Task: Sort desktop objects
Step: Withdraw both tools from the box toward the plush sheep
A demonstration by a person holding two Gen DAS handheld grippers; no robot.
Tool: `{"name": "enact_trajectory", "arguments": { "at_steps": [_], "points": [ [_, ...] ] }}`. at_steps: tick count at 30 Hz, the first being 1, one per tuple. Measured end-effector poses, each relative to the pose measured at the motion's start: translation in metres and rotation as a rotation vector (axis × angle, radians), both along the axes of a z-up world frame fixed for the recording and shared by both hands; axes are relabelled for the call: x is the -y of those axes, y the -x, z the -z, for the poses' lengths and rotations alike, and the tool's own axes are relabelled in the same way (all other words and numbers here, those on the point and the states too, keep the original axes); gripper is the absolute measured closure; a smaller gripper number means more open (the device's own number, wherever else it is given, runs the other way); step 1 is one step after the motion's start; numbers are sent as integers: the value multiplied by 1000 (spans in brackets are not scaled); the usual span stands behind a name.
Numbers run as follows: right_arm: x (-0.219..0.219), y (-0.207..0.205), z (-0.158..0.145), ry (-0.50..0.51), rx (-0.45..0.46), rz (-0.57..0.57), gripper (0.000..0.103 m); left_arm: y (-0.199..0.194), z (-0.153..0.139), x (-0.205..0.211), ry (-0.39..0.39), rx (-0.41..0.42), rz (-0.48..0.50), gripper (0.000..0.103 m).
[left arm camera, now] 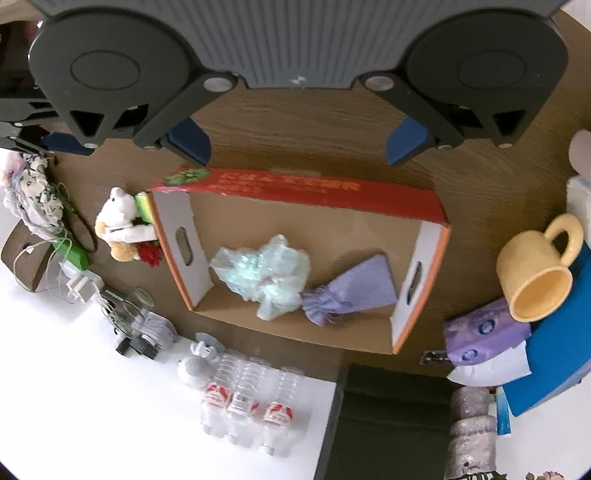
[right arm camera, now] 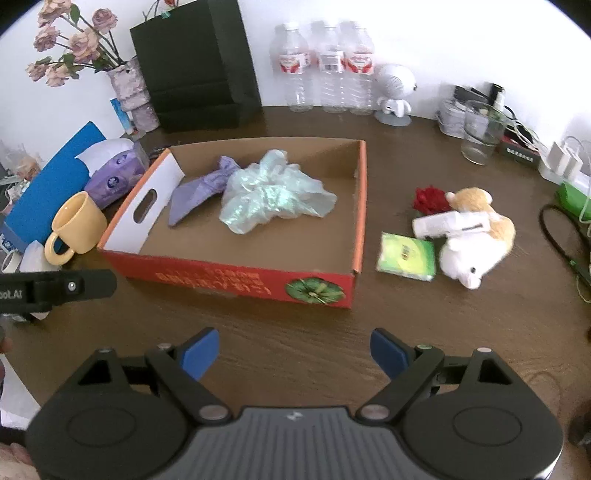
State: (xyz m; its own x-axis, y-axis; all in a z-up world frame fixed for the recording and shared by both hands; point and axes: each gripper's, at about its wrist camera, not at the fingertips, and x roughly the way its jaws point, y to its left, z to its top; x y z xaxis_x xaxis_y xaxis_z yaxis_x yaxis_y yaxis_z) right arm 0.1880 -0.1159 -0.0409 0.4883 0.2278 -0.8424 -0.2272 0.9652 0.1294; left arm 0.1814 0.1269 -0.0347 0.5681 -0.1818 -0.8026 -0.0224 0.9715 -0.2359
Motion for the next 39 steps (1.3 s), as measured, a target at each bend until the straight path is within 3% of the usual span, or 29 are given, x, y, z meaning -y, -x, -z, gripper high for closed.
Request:
{"name": "enact_trajectory", "arguments": {
  "at_steps": [13, 29, 39],
  "points": [
    [51, 3, -7, 3, 0, 34, 14, 3, -3, 47, 19, 2, 13, 0],
    [136, 1, 3, 7, -26, 137, 14, -19, 4, 130, 6, -13, 124, 0],
    [189, -10, 14, 10, -19, 152, 14, -38, 1, 200, -78, 53, 217, 0]
  ]
}}
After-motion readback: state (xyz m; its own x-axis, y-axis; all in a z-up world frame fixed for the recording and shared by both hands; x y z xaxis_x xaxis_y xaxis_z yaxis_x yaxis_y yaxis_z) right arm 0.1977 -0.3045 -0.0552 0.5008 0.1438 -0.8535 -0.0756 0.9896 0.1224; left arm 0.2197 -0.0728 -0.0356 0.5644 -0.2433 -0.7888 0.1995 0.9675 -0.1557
